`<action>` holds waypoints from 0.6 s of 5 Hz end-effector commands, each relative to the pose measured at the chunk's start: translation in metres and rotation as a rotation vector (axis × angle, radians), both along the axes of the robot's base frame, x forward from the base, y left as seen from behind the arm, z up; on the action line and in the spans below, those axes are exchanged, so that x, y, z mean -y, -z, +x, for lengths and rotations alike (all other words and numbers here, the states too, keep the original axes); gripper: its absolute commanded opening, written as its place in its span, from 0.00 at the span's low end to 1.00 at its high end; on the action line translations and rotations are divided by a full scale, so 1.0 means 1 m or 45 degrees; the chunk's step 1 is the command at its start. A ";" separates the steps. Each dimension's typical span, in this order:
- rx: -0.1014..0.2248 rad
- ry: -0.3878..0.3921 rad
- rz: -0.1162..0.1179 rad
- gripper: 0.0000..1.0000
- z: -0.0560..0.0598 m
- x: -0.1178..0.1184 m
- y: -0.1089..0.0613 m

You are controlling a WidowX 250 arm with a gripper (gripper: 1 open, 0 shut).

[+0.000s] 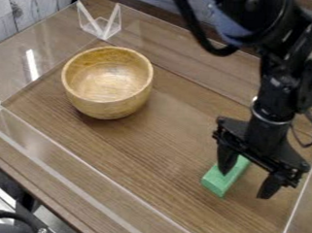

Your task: Put green object into wooden bowl

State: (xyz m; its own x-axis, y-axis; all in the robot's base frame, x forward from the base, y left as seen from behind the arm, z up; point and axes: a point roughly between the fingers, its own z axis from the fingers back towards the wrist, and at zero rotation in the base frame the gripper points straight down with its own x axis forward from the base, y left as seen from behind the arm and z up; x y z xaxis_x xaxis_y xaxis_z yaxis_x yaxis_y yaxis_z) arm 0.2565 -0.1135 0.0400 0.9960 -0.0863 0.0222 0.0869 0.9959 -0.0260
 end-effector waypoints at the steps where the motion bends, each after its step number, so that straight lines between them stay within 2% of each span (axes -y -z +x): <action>1: 0.061 0.007 -0.014 1.00 0.004 -0.009 -0.002; 3: 0.102 -0.067 -0.013 1.00 0.014 -0.008 -0.012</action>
State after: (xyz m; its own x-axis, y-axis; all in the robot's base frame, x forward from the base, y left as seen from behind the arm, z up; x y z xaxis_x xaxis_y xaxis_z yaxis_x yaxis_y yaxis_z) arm 0.2592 -0.1046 0.0359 0.9981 -0.0441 0.0419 0.0448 0.9989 -0.0148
